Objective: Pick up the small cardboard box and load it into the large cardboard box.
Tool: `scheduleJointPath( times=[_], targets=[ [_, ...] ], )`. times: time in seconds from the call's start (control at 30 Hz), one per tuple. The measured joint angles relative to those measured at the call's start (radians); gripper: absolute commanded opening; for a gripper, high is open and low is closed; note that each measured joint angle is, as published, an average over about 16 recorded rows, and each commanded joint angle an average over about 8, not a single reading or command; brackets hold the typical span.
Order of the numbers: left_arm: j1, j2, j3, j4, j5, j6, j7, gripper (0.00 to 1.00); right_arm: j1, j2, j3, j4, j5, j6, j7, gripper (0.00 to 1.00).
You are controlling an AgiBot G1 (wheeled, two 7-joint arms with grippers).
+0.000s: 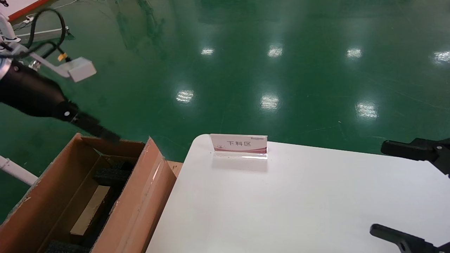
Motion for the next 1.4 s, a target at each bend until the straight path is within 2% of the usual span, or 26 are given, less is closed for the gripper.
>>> scheduleJointPath(
  times=[0.27, 0.53, 0.93, 1.4],
  targets=[
    [-0.016, -0.039, -0.079, -0.063, -0.074, 0.044, 0.078, 1.00, 0.000, 0.000, 0.000, 0.000, 0.000, 0.000, 0.000, 1.00],
    [0.015, -0.042, -0.146, -0.096, -0.070, 0.043, 0.095, 1.00, 0.000, 0.000, 0.000, 0.000, 0.000, 0.000, 0.000, 1.00],
    [0.104, -0.045, -0.290, -0.165, -0.044, 0.027, 0.111, 1.00, 0.000, 0.000, 0.000, 0.000, 0.000, 0.000, 0.000, 1.00],
    [0.244, -0.059, -0.513, -0.284, -0.021, 0.004, 0.138, 1.00, 0.000, 0.000, 0.000, 0.000, 0.000, 0.000, 0.000, 1.00]
  ],
)
